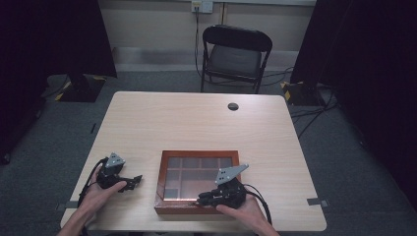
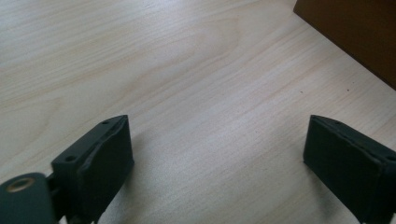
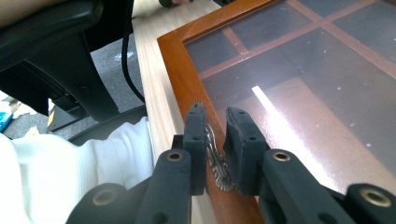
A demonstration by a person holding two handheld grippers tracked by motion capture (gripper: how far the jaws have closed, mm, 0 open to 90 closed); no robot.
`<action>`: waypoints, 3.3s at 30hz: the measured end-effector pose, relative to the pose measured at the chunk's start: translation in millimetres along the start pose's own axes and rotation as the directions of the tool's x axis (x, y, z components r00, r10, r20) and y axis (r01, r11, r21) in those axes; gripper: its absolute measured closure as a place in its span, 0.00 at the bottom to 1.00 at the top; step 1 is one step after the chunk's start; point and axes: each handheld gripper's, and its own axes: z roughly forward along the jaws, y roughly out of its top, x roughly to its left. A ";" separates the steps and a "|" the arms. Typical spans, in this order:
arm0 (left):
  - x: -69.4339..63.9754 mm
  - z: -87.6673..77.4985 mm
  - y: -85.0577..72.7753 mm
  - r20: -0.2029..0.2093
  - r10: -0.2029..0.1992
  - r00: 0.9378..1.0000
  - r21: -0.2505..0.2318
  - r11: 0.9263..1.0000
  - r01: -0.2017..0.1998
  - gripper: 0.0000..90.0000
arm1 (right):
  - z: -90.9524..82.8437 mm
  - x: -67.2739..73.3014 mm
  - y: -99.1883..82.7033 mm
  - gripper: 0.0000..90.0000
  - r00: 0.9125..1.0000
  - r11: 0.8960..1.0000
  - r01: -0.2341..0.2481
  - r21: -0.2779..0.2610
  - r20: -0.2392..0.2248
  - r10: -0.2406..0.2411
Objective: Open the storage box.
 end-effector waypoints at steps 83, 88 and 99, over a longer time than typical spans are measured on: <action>-62.6 -18.3 24.6 0.321 0.169 0.932 -0.206 0.973 -0.105 0.19 | -22.2 -0.6 40.0 0.92 0.998 1.000 -0.001 0.024 -0.058 0.003; -64.1 -18.2 25.6 0.301 0.197 0.933 -0.221 0.966 -0.133 0.19 | -22.7 -1.0 41.4 0.92 0.998 1.000 0.005 0.027 -0.058 -0.004; -65.6 -18.7 26.1 0.301 0.207 0.931 -0.231 0.963 -0.139 0.21 | -19.5 0.2 37.6 0.69 0.999 1.000 0.019 0.022 -0.041 -0.018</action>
